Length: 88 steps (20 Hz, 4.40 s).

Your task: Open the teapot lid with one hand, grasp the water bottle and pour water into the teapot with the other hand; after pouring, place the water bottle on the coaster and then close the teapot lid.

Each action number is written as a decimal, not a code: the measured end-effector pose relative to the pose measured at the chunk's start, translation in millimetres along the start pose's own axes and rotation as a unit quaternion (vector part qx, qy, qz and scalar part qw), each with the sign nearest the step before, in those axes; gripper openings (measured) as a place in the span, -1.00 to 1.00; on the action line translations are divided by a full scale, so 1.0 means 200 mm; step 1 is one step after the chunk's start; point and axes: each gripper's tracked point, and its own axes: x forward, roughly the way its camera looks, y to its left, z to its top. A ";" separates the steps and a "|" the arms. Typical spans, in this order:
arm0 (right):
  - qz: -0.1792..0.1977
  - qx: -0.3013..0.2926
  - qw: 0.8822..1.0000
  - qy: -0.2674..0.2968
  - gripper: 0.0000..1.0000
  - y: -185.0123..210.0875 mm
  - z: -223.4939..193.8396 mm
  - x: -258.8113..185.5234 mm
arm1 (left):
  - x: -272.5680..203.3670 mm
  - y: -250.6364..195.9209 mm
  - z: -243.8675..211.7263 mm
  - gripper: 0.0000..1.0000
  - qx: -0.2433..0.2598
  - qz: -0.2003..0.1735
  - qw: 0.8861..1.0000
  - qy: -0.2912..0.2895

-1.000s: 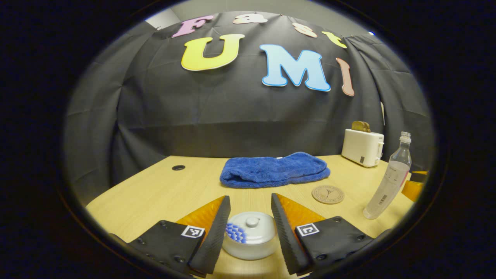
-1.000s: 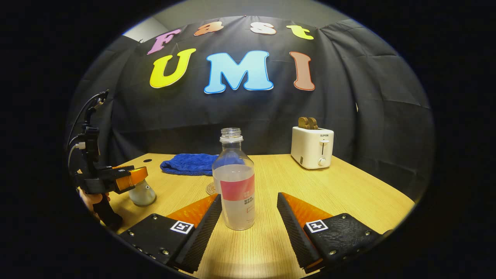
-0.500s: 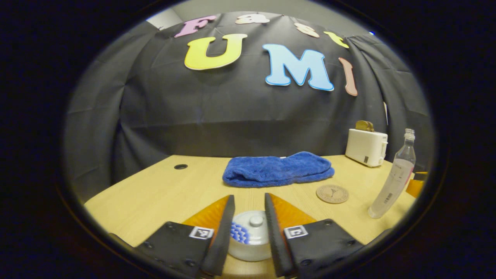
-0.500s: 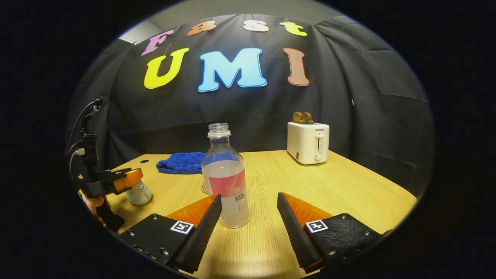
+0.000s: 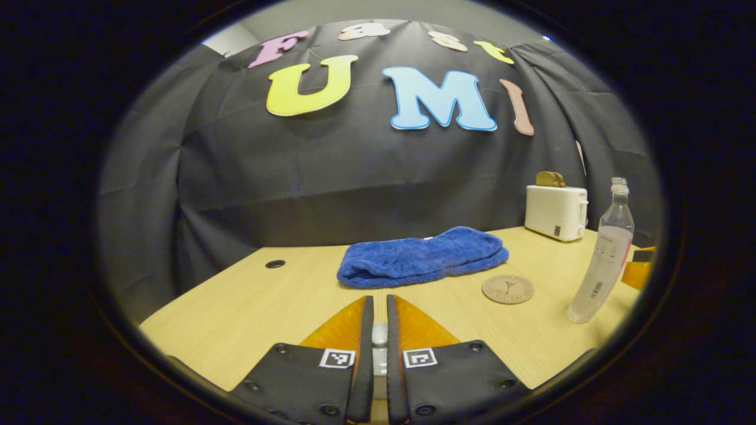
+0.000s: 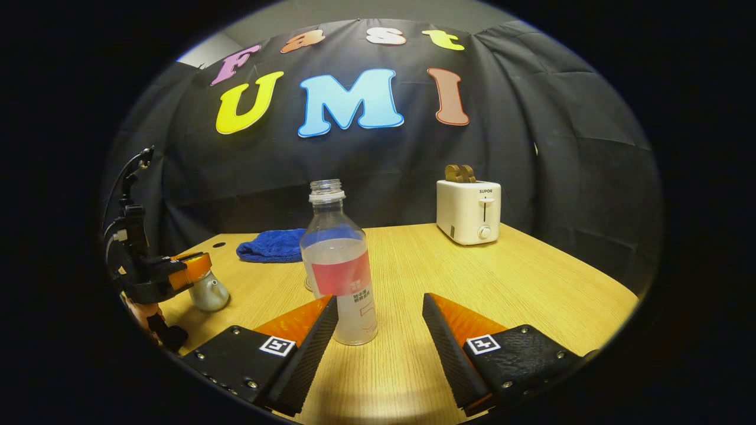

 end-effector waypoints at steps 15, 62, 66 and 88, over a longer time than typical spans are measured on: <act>0.033 -0.030 0.999 0.011 0.80 0.12 0.02 0.08 | -0.03 0.06 0.13 -0.67 -0.036 -0.019 0.999 -0.019; -0.010 -0.670 0.740 -0.058 0.53 0.84 0.17 0.45 | -0.34 0.85 -0.11 -0.67 -0.095 0.055 0.994 0.015; -0.015 -0.712 0.698 -0.075 0.52 0.86 0.17 0.44 | -0.34 0.85 -0.10 -0.70 -0.094 0.054 0.994 0.015; -0.065 -0.815 0.552 -0.165 0.52 0.92 0.35 0.46 | -0.30 0.81 -0.13 -0.69 -0.081 0.040 0.995 0.032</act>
